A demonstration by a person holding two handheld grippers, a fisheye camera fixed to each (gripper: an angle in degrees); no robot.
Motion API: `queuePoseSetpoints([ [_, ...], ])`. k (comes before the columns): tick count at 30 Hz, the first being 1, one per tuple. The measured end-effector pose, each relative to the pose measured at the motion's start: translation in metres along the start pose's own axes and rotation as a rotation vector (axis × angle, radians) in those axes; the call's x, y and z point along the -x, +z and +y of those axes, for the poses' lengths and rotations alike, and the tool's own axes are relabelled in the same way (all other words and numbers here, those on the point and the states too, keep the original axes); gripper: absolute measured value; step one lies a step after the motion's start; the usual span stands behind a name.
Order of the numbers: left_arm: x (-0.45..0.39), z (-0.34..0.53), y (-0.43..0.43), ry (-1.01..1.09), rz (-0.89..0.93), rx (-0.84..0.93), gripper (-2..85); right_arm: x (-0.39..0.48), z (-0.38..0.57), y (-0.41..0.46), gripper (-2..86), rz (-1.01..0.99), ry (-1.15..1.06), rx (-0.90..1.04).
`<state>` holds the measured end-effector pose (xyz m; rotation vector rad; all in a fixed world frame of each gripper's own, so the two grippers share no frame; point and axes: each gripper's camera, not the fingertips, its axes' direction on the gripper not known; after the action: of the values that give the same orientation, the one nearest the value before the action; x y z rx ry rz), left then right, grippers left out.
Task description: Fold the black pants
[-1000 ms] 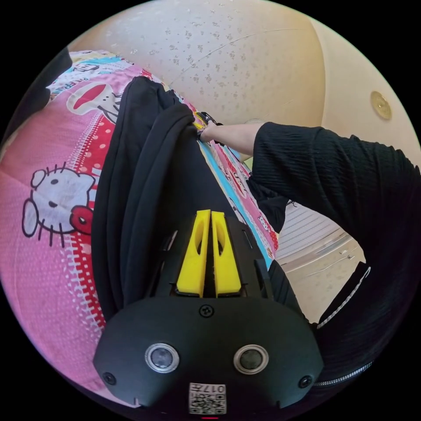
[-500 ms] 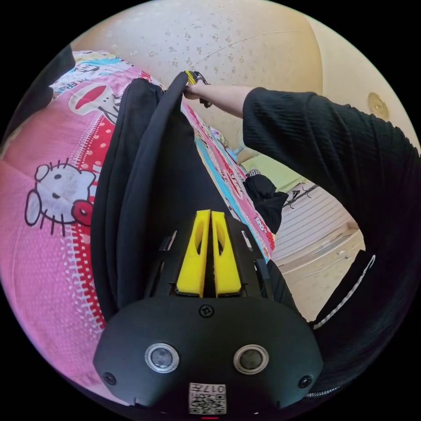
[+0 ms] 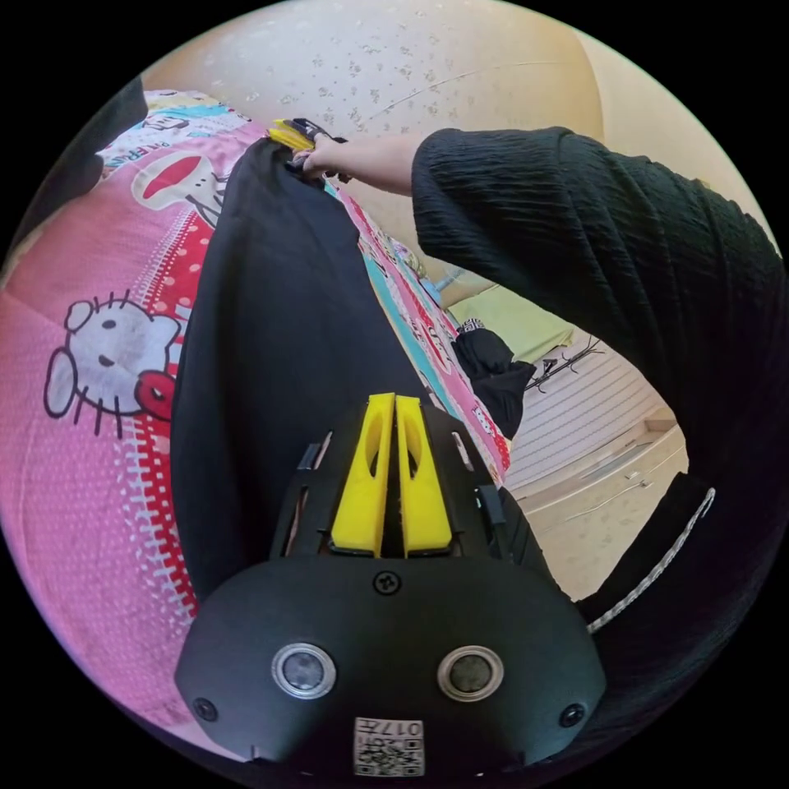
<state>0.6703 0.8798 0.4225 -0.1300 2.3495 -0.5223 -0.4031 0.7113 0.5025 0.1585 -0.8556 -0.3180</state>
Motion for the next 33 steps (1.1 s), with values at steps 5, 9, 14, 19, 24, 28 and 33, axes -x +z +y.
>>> queuePoseSetpoints([
  [5,0.002,-0.005,-0.003,-0.01,-0.016,0.006,-1.0,0.075,0.01,0.002,3.4,0.38,-0.188,-0.003],
  [9,0.002,-0.009,-0.004,-0.011,-0.026,0.009,-1.0,0.087,0.037,0.084,1.9,0.761,-0.254,0.316],
  [14,0.0,-0.016,-0.004,-0.008,-0.041,0.016,-0.9,0.108,0.081,0.166,0.6,1.104,-0.464,0.337],
  [19,-0.004,-0.025,-0.004,-0.007,-0.048,0.023,-0.9,0.159,0.059,0.165,0.4,1.116,-0.389,0.497],
  [24,-0.007,-0.034,-0.005,-0.013,-0.041,0.026,-0.9,0.237,0.17,0.086,0.4,0.792,-0.44,0.335],
  [28,-0.015,-0.042,-0.006,-0.002,-0.052,0.022,-0.3,0.271,0.307,0.028,0.5,0.779,-0.552,0.391],
  [33,-0.024,-0.05,-0.012,-0.015,-0.06,0.001,2.9,0.295,0.413,-0.088,0.4,0.675,-0.192,0.132],
])
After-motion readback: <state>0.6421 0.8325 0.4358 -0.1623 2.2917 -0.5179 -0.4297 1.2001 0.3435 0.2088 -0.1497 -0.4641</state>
